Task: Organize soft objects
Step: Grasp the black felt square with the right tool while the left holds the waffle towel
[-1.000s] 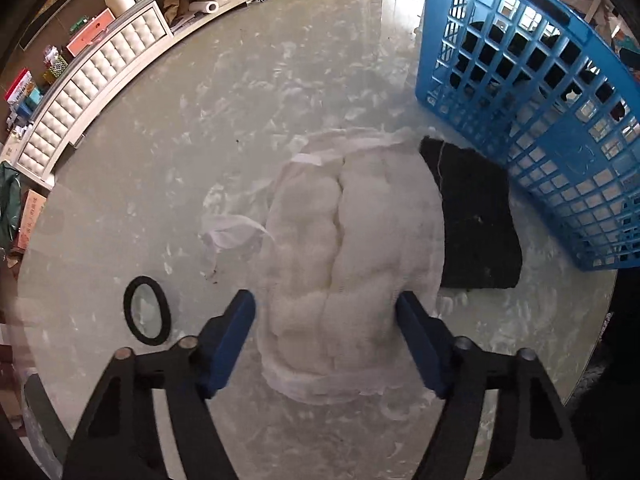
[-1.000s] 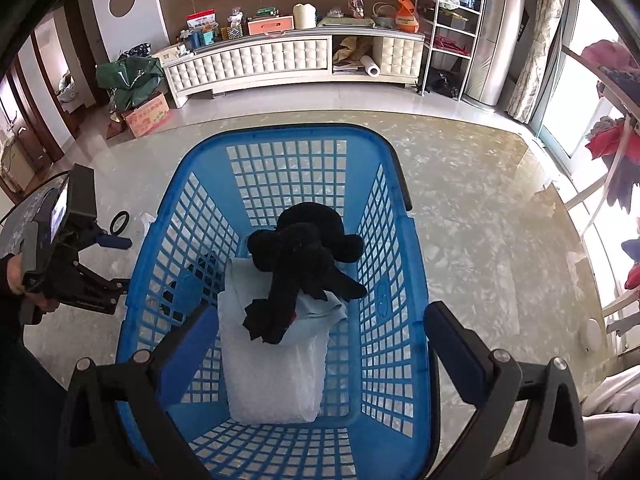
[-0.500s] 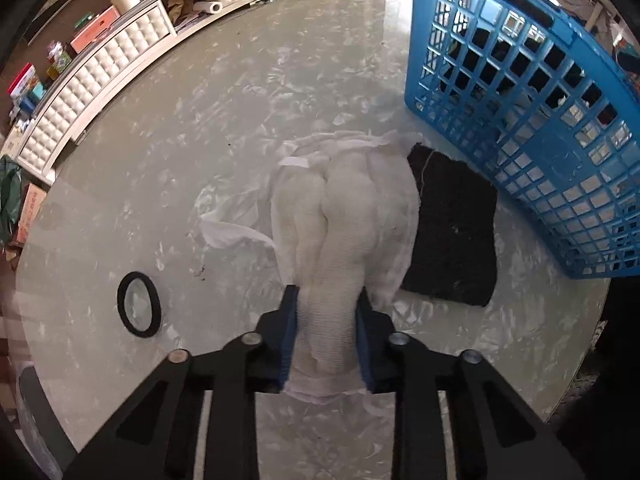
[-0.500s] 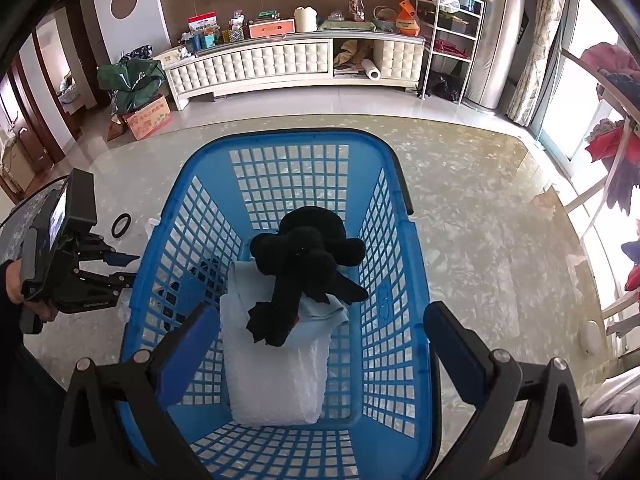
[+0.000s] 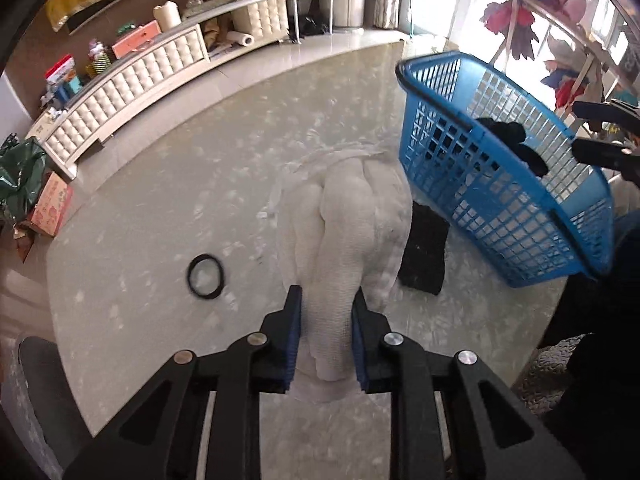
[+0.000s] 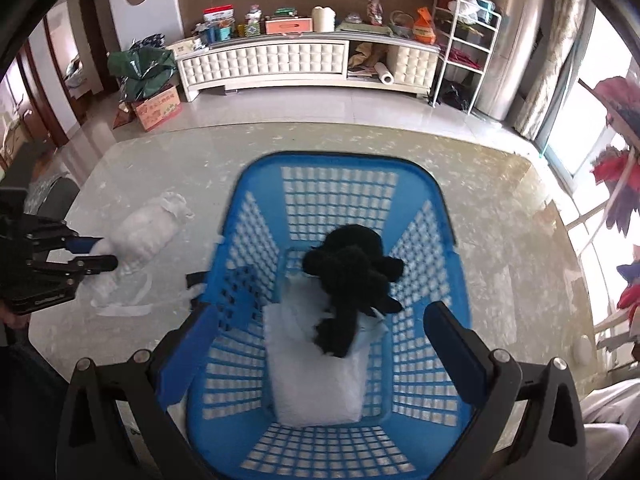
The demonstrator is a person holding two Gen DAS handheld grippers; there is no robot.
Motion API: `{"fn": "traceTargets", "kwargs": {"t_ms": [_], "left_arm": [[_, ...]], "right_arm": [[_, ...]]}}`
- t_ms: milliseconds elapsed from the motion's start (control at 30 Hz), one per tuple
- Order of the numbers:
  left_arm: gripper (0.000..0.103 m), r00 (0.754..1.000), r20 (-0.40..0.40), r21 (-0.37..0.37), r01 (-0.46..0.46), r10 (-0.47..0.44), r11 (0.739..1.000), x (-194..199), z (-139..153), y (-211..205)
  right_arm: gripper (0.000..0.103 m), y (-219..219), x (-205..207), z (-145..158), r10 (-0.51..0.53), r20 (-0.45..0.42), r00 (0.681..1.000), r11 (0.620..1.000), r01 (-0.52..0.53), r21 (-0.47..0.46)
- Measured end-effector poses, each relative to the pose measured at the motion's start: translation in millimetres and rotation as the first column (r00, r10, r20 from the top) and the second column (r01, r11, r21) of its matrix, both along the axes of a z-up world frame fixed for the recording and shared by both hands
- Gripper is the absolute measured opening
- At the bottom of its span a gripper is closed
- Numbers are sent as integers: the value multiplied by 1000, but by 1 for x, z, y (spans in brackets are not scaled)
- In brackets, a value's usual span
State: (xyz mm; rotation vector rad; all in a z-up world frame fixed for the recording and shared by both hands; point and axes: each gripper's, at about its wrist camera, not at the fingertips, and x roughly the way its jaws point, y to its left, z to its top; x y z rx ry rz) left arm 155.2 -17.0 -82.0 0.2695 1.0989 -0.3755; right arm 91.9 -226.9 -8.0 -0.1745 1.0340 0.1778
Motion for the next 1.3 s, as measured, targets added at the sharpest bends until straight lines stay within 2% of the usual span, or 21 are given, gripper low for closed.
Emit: {"fn": "traceTargets", "kwargs": {"t_ms": [267,433,600,800,1100,1167,1300], "left_arm": [[21,997,61,-26,-50,51,998,-38,30,37],[21,993,68,-31,-94,96,995,-45,27,65],[21,990,72,-48,-118,121,992,-53,24,87],[21,986,74,-52,-143,147,988,-56,19,98],[21,985,54,-48,-161,163,986,-51,13,106],[21,985,44,-43,-167,169,985,-48,8,106],[21,983,15,-28,-185,185,982,-40,-4,108]], "right_arm": [[103,62,-5,11,92,21,996,995,-91,-26],[103,98,-9,5,158,10,987,987,-157,-28],[103,134,-8,-17,226,-36,973,974,-227,-24],[103,158,3,-52,262,-104,959,963,-268,-43],[103,170,32,-113,184,-185,965,974,-205,-96],[103,167,40,-126,134,-190,973,978,-161,-136],[101,161,54,-143,64,-216,974,985,-96,-142]]}}
